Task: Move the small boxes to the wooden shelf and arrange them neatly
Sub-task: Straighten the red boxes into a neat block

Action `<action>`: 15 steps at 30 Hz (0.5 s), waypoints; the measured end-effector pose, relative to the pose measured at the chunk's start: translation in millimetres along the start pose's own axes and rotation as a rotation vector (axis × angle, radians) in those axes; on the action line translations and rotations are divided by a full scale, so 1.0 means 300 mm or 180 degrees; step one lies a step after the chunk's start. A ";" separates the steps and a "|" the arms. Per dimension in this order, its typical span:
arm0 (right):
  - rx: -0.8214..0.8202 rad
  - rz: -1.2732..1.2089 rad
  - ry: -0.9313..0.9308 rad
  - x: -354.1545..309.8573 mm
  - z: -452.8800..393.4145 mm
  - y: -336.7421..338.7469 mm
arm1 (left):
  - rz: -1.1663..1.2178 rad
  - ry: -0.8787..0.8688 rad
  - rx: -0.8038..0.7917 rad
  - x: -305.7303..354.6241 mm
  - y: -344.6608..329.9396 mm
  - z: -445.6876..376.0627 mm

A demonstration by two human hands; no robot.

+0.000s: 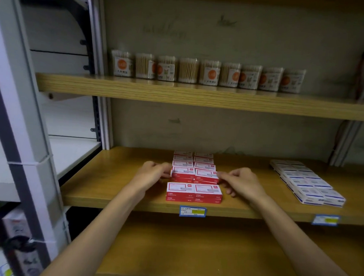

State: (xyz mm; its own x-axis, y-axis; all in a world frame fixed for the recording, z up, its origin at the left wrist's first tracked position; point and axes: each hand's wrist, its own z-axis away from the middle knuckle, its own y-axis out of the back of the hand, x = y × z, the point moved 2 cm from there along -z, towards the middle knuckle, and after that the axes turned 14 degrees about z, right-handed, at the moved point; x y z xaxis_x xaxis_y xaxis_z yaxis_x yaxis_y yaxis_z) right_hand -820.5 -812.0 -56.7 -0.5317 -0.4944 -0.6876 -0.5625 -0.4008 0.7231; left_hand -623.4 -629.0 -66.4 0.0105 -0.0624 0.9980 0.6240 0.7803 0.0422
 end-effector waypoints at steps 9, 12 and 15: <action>-0.0265 -0.0034 -0.0157 -0.037 -0.008 -0.032 | -0.0577 -0.0080 0.0256 0.001 -0.017 -0.008; -0.0142 -0.0030 -0.0189 -0.041 -0.015 -0.033 | -0.0822 -0.0082 0.0188 0.012 -0.027 -0.011; -0.0110 0.0110 -0.0143 -0.047 -0.010 -0.048 | -0.0889 -0.0078 0.0131 0.008 -0.037 -0.014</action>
State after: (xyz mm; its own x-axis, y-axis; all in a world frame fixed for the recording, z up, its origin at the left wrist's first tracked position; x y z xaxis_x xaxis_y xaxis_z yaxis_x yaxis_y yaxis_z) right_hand -803.1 -801.7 -57.1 -0.5789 -0.4735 -0.6638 -0.5214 -0.4109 0.7478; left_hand -627.1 -640.3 -64.8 -0.1766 -0.2638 0.9483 0.5679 0.7596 0.3171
